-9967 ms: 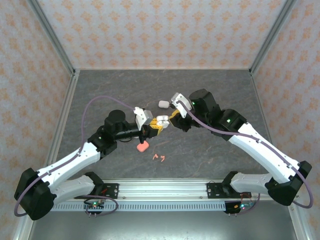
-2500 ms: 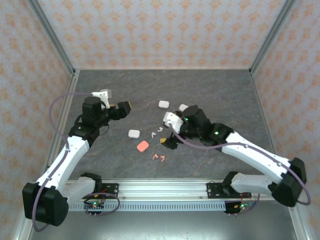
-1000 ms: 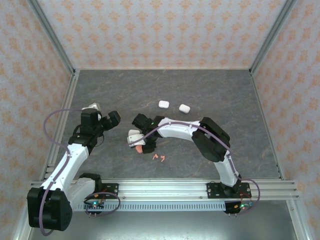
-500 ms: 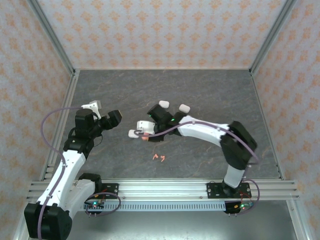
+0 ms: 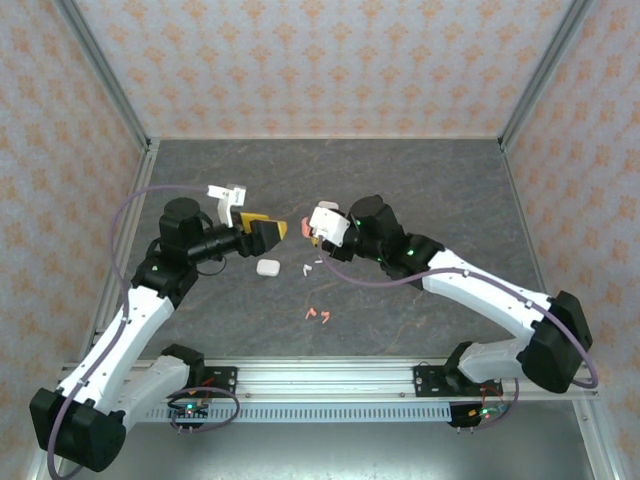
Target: Insert wireless bluetooth earbuds into charging case
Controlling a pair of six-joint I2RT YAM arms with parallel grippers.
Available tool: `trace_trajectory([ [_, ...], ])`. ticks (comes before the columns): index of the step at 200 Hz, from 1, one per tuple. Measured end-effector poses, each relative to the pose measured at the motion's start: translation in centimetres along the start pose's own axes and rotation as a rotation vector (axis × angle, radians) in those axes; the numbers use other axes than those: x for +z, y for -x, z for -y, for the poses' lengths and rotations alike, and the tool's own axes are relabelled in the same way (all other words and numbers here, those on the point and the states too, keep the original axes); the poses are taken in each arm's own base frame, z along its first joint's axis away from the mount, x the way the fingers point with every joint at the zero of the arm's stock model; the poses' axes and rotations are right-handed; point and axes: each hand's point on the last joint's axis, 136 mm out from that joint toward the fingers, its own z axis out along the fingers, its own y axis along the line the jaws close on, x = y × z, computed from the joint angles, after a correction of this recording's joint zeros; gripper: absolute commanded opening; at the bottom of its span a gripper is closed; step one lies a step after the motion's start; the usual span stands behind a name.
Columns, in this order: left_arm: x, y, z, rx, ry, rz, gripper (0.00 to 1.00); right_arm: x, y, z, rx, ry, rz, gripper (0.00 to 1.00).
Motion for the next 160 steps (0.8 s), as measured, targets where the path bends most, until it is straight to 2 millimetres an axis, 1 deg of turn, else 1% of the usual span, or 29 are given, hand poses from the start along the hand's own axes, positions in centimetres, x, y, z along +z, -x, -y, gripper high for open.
trace_trajectory([
  [25,1.1,-0.2,0.3,-0.016,-0.037,-0.020,0.84,-0.8,0.2,0.3,0.003,-0.024,0.023,0.36],
  [50,2.5,-1.1,0.9,-0.027,-0.072,-0.062,0.82,-1.3,0.8,0.6,0.008,-0.037,0.049,0.36],
  [67,3.3,-1.7,1.4,-0.036,-0.092,-0.090,0.76,-1.5,1.2,0.6,0.012,-0.037,0.065,0.36],
  [95,4.6,-1.7,1.9,-0.040,-0.112,-0.114,0.66,-1.5,1.3,0.5,0.019,-0.028,0.077,0.36],
  [129,6.0,-2.3,1.9,-0.055,-0.121,-0.148,0.54,-1.5,1.4,0.4,0.026,-0.026,0.080,0.36],
  [160,6.7,-2.9,1.6,-0.062,-0.120,-0.171,0.45,-1.5,1.4,0.4,0.029,-0.026,0.081,0.36],
])
